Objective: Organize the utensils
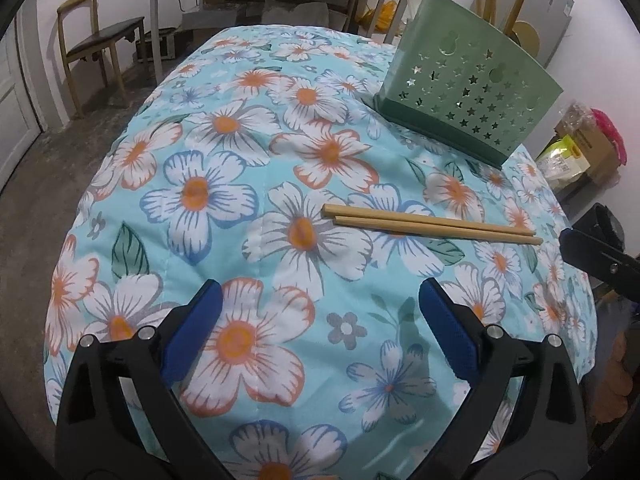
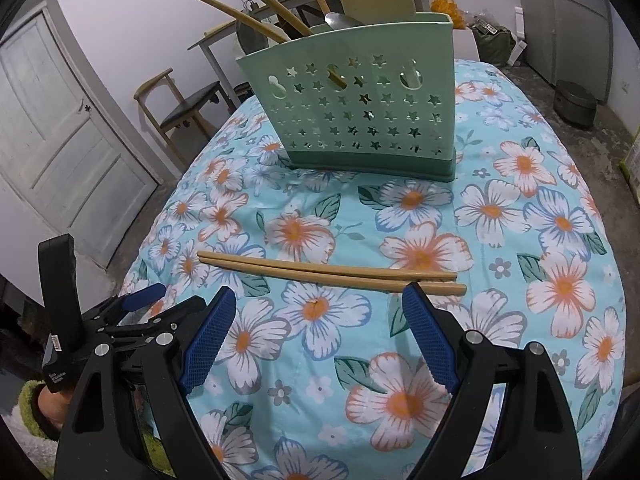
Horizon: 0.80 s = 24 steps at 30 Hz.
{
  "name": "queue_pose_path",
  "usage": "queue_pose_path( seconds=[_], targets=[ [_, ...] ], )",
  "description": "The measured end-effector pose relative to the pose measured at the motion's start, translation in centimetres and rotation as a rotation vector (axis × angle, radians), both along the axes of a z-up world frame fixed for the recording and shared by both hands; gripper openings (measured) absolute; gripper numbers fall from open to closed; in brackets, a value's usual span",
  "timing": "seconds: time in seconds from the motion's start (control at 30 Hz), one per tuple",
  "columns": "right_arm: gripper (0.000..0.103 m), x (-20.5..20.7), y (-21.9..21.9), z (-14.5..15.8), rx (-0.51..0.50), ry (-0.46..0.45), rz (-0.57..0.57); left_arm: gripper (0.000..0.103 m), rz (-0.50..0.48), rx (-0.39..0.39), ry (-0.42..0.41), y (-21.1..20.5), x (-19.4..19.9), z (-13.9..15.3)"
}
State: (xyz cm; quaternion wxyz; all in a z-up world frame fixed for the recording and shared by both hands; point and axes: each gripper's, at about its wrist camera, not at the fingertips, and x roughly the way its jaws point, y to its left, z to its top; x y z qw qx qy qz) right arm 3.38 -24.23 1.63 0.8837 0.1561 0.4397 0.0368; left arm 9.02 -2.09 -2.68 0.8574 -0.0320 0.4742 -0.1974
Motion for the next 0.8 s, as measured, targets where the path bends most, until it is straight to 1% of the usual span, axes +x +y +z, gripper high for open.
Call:
queue_pose_path(
  seconds=[0.03,0.1,0.13,0.23,0.43,0.63,0.73,0.8],
  targets=[
    [0.083,0.0,0.0,0.0,0.000,0.000,0.001,0.095,0.001,-0.014,0.007,0.2,0.1,0.0],
    [0.083,0.1,0.1,0.0,-0.001,0.000,0.001,0.095,0.015,-0.065,0.028,0.8,0.6,0.1],
    [0.083,0.1,0.1,0.1,-0.002,0.000,0.000,0.095,0.031,-0.118,0.045,1.5,0.8,0.1],
    [0.083,0.1,0.0,0.0,0.002,0.001,-0.003,0.095,0.049,-0.193,0.068,2.5,1.1,0.1],
    [0.083,0.3,-0.3,-0.2,0.023,0.009,-0.012,0.095,0.054,-0.246,0.085,3.1,1.2,0.1],
    [0.083,0.3,-0.3,-0.1,0.026,0.011,-0.014,0.095,0.082,-0.355,0.122,4.5,1.6,-0.1],
    [0.083,0.3,-0.2,-0.2,0.029,0.014,-0.013,0.095,0.080,-0.356,0.123,4.5,1.6,-0.2],
    [0.083,0.2,-0.2,-0.2,0.031,0.014,-0.014,0.095,0.068,-0.331,0.113,4.4,1.5,-0.1]
  ],
)
